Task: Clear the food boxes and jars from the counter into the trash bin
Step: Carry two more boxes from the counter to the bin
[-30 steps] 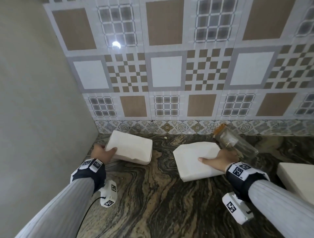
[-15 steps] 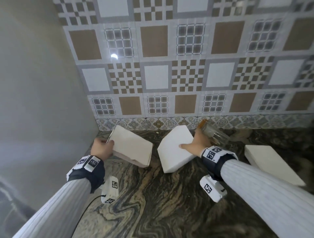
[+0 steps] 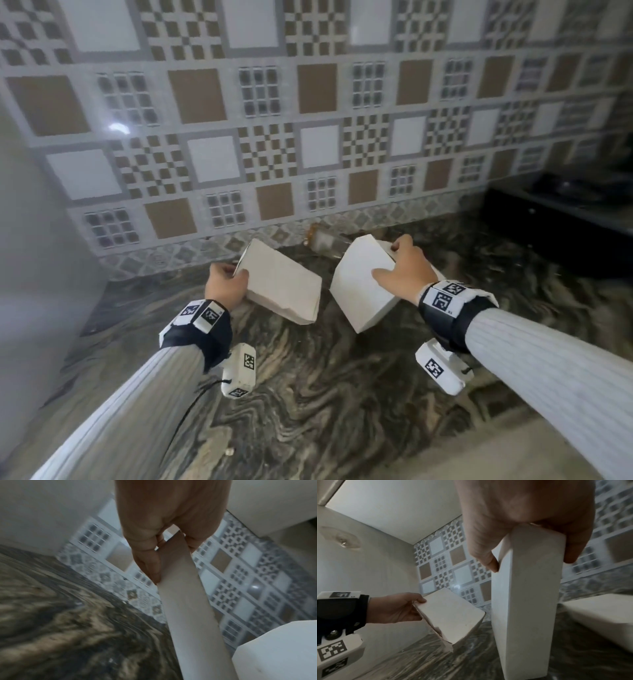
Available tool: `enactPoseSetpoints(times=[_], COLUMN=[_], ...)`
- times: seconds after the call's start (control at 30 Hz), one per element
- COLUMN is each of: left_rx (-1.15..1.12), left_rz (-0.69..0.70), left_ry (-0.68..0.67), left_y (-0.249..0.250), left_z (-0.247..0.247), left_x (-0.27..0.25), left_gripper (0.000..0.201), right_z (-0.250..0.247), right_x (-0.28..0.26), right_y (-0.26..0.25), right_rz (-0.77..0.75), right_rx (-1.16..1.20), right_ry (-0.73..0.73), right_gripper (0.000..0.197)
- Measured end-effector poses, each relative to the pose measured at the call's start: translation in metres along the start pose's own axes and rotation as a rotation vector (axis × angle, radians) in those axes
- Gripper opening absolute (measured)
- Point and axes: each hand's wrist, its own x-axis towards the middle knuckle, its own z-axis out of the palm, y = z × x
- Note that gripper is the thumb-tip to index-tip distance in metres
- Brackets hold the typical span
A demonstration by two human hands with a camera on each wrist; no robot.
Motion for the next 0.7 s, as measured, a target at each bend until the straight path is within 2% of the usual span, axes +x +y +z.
enactPoseSetpoints(times=[0.07,0.17,0.37,0.53,0.7], left_rx=[0.008,0.022,-0.035,0.009,0.072], left_rz=[0.066,0.165,0.245,0.312,0.312], left_ry=[-0.083,-0.231,-0.491,-0.694,-0.874], left_y=[0.020,0.062,0.126,0.149,0.144], left_z=[0.043,0.113,0.262,0.368,0.445], left_x=[-0.015,-0.057,-0.185,-0.318,-0.431], left_gripper=[0.044,0.038,0.030,0.024,0.027], right_z=[-0.037,-0.098,-0.212,-0.286,-0.328], right_x=[-0.014,-0.042,-0.125,-0.209,-0.282], right_y=[0.033,0.093,0.223,0.331,0.419], right_rz=[0.070,0.194,0.462,0.667,0.850], right_rx=[0.017,0.025,-0.002,-0.020,-0.071], right_ry=[0.057,0.163,0.353,0.452,0.534], right_gripper=[0.061,0.060,0.056,0.055,0.051])
